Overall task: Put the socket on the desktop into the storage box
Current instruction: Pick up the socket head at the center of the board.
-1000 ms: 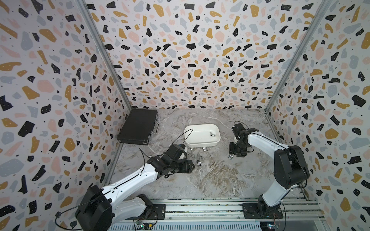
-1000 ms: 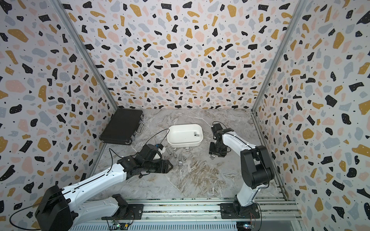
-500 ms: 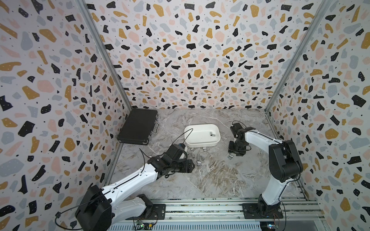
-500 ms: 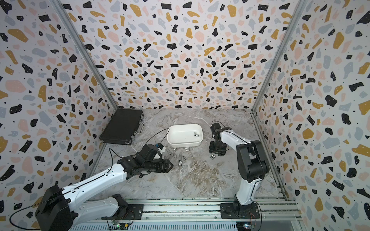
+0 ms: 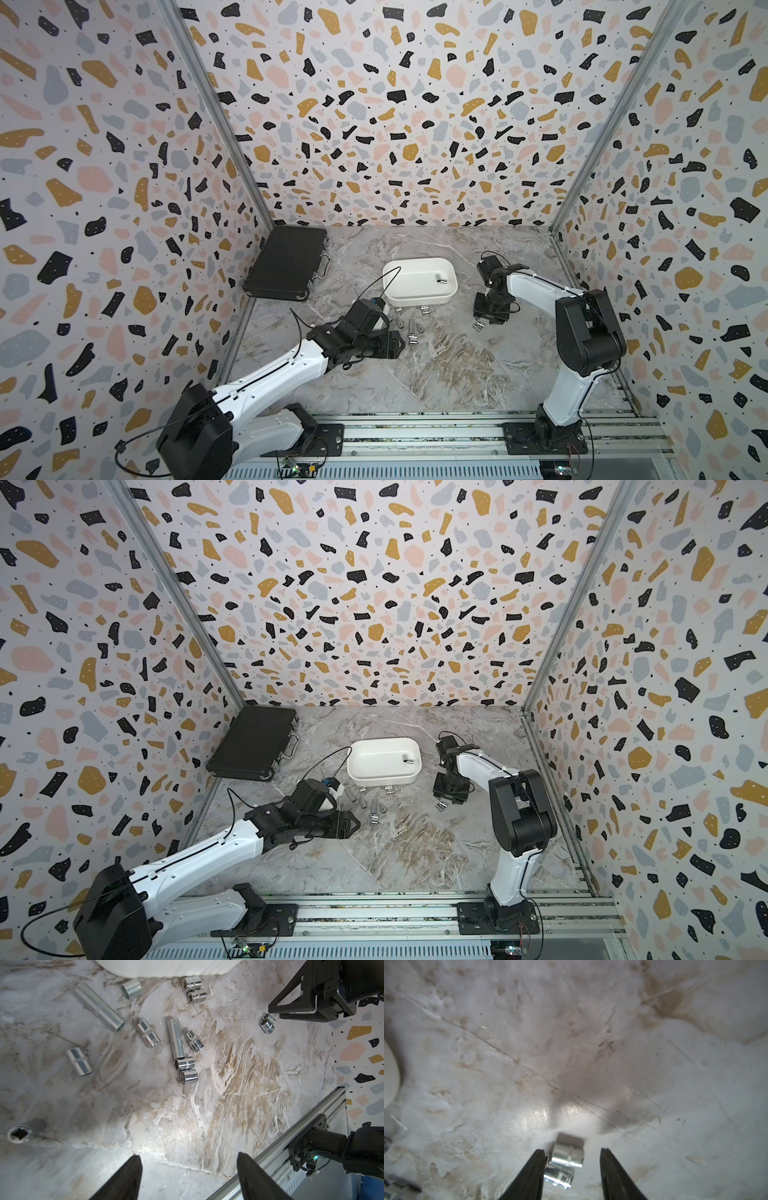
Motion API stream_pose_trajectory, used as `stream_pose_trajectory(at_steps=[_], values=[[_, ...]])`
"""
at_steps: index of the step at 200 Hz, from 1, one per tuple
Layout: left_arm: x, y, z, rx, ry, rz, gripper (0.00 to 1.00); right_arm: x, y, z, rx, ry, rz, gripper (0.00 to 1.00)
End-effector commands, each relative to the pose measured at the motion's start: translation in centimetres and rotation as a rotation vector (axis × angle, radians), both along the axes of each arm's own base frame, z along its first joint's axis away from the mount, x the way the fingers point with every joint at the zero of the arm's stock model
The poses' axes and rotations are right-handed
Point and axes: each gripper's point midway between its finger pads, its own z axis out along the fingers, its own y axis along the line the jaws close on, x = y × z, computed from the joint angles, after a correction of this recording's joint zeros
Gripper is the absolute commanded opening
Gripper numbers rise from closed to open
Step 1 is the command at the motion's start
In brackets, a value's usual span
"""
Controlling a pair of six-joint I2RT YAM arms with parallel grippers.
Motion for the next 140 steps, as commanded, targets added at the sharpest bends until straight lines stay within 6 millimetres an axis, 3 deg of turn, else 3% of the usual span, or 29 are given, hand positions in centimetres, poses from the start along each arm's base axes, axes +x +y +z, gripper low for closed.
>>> stream_pose_trajectory(at_steps=[1,140], values=[[0.3,-0.5,0.4,-0.017,-0.018,0.0,0.76,0.1,-0.1,0.1,0.004,0.004,-0.023,0.48],[0.3,-0.4,0.4,-0.015,-0.018,0.005,0.76,-1.0,0.0,-1.6,0.016,0.051,-0.043,0.46]])
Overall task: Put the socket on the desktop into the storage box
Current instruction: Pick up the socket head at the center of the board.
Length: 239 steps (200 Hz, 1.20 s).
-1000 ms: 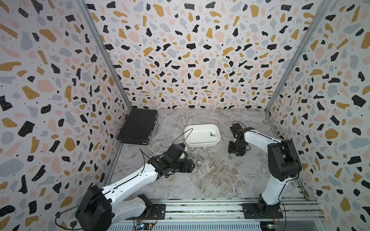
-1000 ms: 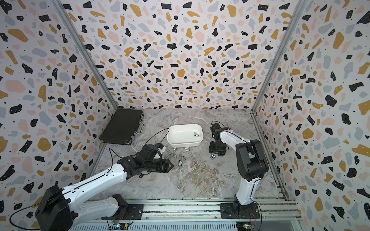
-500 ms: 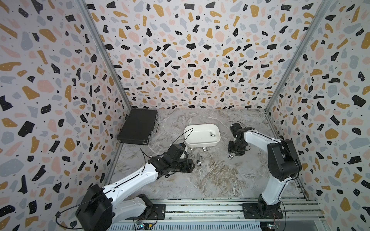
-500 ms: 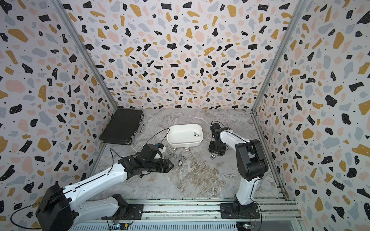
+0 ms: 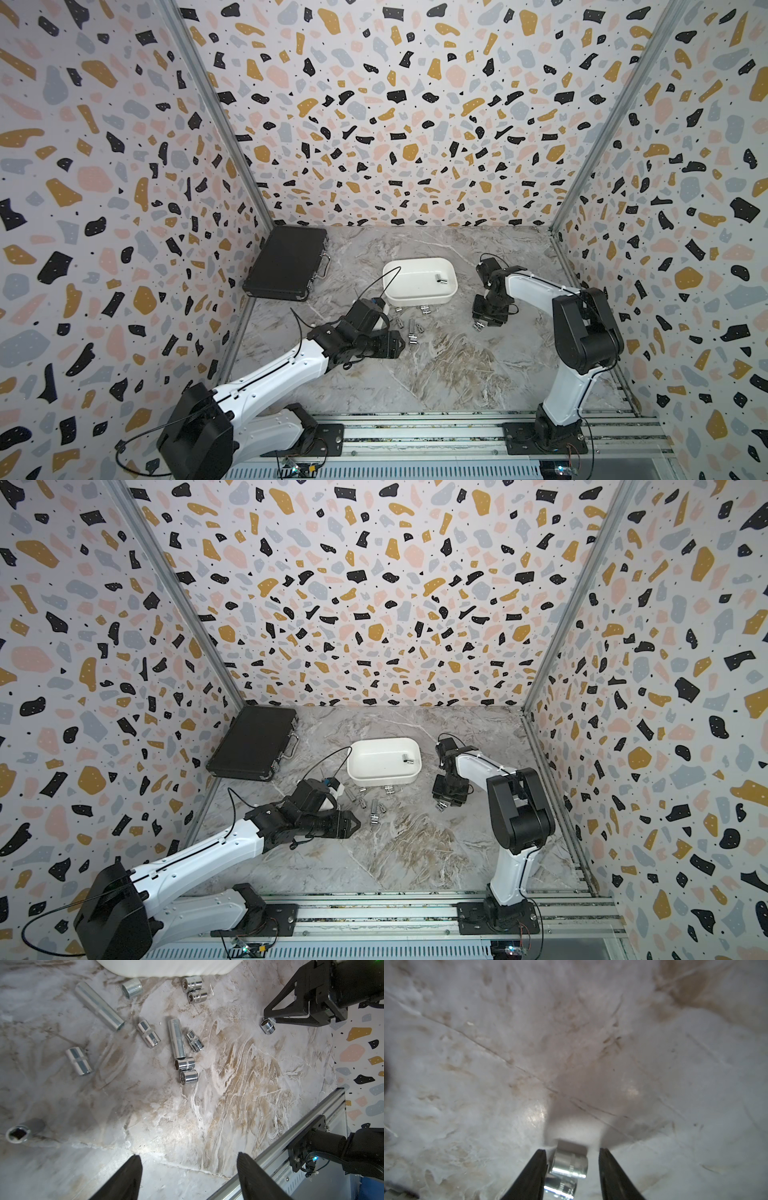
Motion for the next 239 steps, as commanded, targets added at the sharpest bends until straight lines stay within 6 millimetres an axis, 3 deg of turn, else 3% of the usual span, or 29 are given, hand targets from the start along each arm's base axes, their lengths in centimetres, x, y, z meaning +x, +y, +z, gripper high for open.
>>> stream_pose_trajectory(at_steps=[1,74,128,203,239], values=[[0.3,-0.4,0.4,-0.012,-0.021,0.001,0.76,-0.7,-0.2,-0.5,0.001,0.029,-0.023,0.46],[0.3,-0.2,0.4,-0.009,-0.024,0.005,0.76,-0.8,-0.1,-0.8,0.012,0.028,-0.03,0.28],[0.2,-0.1,0.4,-0.009,-0.024,0.007,0.76,-0.6,-0.1,-0.1,0.018,0.006,-0.028,0.26],[1.0,0.5,0.8,0.026,-0.045,0.049,0.76,0.2,0.0,3.6,0.027,-0.077,0.003,0.26],[1.6,1.1,1.0,0.067,-0.046,0.072,0.76,1.2,1.0,5.8,0.045,-0.12,0.044,0.26]])
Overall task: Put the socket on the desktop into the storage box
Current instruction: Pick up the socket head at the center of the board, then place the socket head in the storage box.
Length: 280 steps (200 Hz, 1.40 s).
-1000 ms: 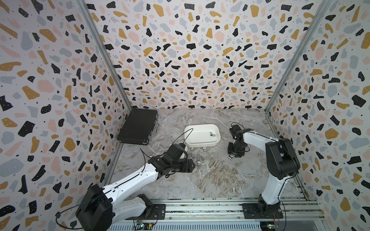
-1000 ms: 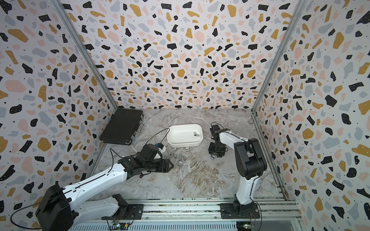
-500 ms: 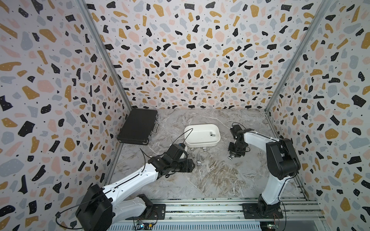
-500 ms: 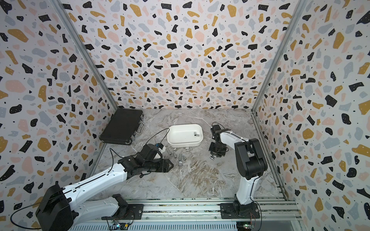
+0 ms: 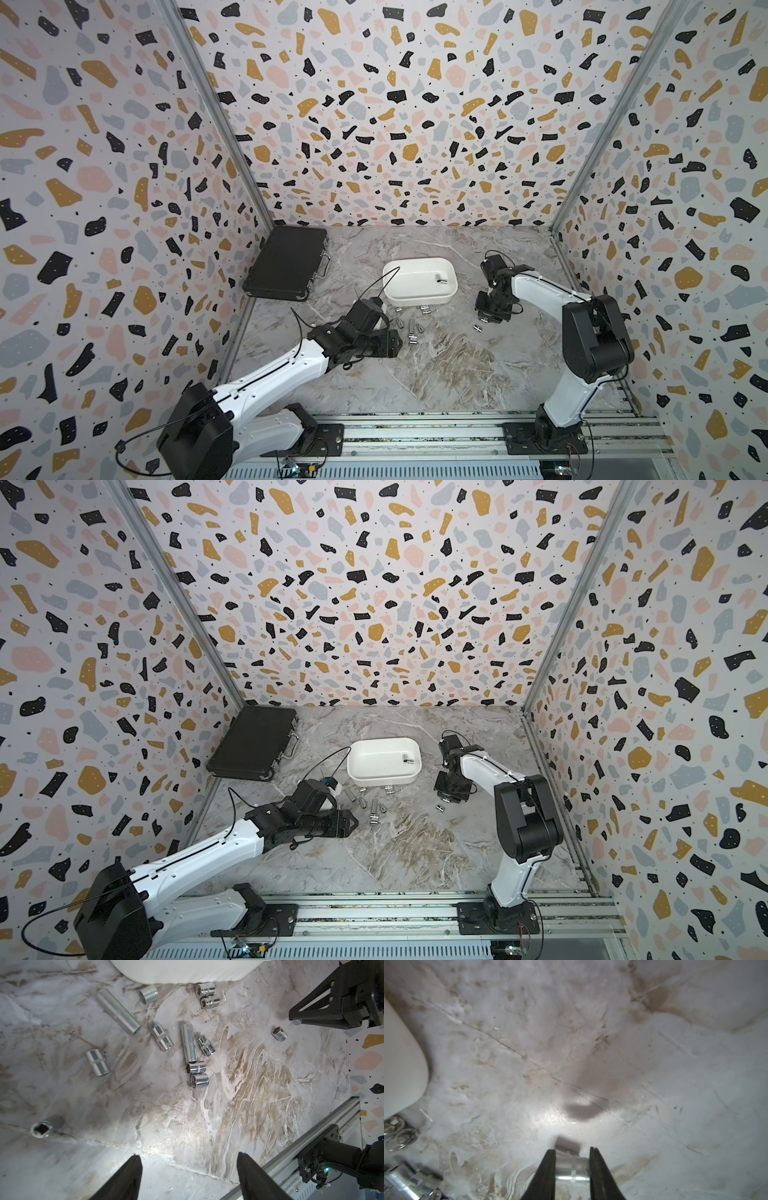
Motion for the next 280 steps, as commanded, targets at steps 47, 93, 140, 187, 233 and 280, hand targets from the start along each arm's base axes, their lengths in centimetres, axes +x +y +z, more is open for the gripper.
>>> stream_pose_trajectory(at_steps=[47,93,140,187,233,280], values=[[2.3,1.7,1.9,0.051,-0.047,0.081,0.77,3.0,3.1,5.7,0.017,-0.107,0.111,0.26],[3.4,3.8,2.3,0.071,-0.047,0.147,0.77,5.7,6.0,7.4,0.022,-0.136,0.174,0.27],[4.2,6.1,2.6,0.075,-0.044,0.213,0.77,8.4,8.6,7.9,0.044,-0.135,0.21,0.27],[4.5,7.4,2.2,0.063,-0.026,0.257,0.77,10.5,11.1,7.6,0.074,-0.122,0.235,0.27],[4.3,7.8,1.9,0.056,-0.016,0.271,0.77,11.9,13.3,6.7,0.115,-0.101,0.251,0.28],[3.8,7.9,1.5,0.048,-0.001,0.276,0.77,12.9,14.7,5.8,0.142,-0.091,0.258,0.29]])
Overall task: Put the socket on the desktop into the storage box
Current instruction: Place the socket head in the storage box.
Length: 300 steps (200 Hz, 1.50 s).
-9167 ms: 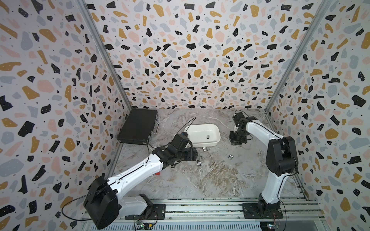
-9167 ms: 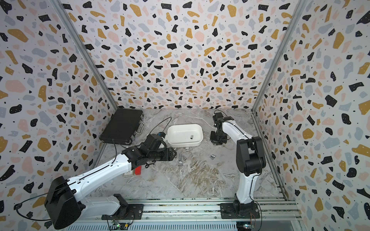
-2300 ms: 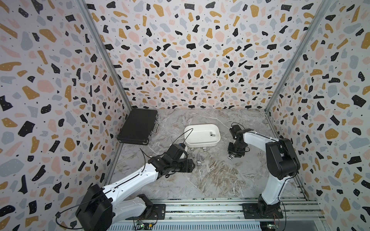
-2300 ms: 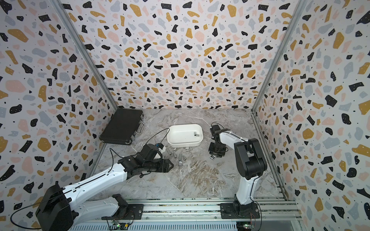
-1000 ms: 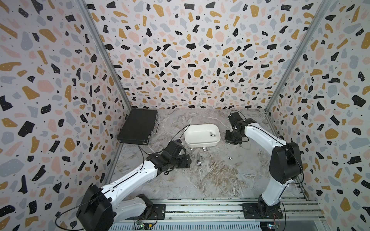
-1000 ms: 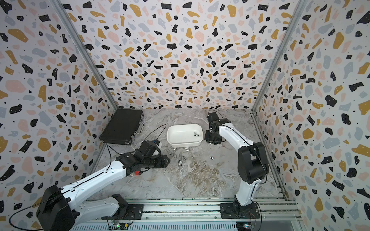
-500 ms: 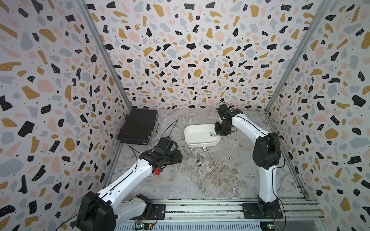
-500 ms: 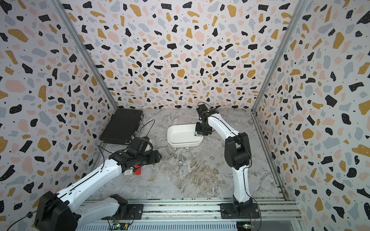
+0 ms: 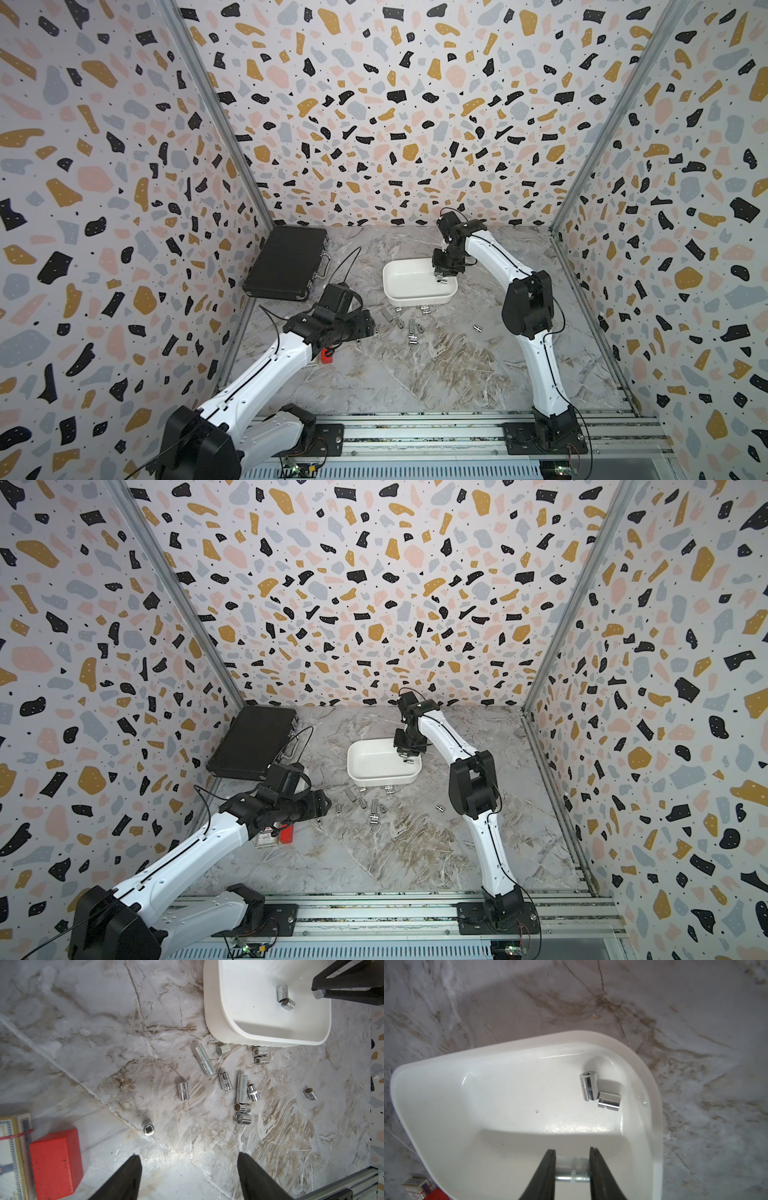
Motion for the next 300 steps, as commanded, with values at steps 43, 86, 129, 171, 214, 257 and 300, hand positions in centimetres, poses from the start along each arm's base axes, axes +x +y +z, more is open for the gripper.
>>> stream_pose_trajectory(at_steps=[43,86,129,171,214,257,300], values=[[-0.5,0.2,-0.3,-0.012,0.005,0.002,0.77,0.0,1.4,0.9,0.033,0.013,0.018,0.32],[-0.6,0.2,-0.3,-0.012,0.008,0.0,0.77,0.2,1.4,1.3,0.033,0.001,0.022,0.41],[-0.8,0.2,-0.4,-0.012,0.013,-0.003,0.77,-0.1,1.4,2.3,0.036,-0.018,0.039,0.42],[-1.0,-0.2,-0.3,-0.025,0.019,-0.027,0.77,-1.1,1.1,4.2,0.031,-0.048,0.07,0.44],[-1.4,-0.9,-0.3,-0.064,0.03,-0.058,0.77,-2.9,0.6,6.0,0.062,-0.09,0.096,0.47],[-2.0,-1.6,-0.6,-0.105,0.045,-0.079,0.76,-5.6,-1.1,6.8,0.042,-0.099,0.115,0.49],[-2.7,-2.7,-0.9,-0.133,0.063,-0.11,0.75,-8.6,-3.0,6.6,0.023,-0.096,0.115,0.52]])
